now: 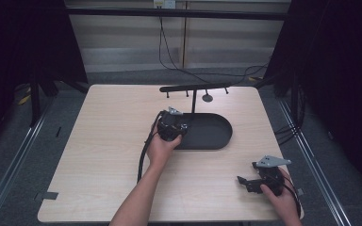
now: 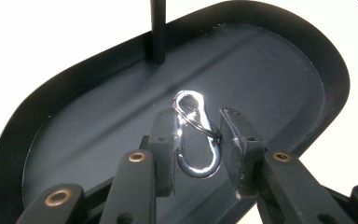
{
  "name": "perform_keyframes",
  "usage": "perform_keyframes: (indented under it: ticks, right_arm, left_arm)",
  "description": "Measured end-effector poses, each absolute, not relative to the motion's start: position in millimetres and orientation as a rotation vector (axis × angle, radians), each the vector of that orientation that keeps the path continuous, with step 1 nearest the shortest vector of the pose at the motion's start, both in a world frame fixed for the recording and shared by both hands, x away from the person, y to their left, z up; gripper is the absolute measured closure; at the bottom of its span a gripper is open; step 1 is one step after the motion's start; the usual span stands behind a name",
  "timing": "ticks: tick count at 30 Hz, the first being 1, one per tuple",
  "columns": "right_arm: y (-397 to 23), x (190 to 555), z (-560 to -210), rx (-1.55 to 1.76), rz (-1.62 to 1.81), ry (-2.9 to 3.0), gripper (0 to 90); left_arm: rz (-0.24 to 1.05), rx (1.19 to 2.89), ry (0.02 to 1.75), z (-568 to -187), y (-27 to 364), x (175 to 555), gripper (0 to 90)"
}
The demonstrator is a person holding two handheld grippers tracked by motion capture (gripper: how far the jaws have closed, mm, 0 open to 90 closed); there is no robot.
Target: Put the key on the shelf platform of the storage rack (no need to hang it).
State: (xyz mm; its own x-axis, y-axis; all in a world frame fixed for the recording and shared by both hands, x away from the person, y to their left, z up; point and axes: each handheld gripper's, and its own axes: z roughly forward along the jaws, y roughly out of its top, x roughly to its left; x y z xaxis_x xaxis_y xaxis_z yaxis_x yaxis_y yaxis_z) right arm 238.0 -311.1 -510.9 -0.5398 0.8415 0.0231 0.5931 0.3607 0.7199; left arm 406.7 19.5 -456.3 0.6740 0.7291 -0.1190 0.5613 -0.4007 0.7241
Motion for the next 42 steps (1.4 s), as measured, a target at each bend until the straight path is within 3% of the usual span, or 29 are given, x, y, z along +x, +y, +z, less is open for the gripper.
perform_keyframes:
  ticks: [42]
  right_arm:
    - [-311.1, 238.1, -510.9, 1.259, 0.986, 2.279, 13.3]
  left_arm:
    - [0.304, 2.154, 1.082, -494.6, 16.7, 421.8, 67.1]
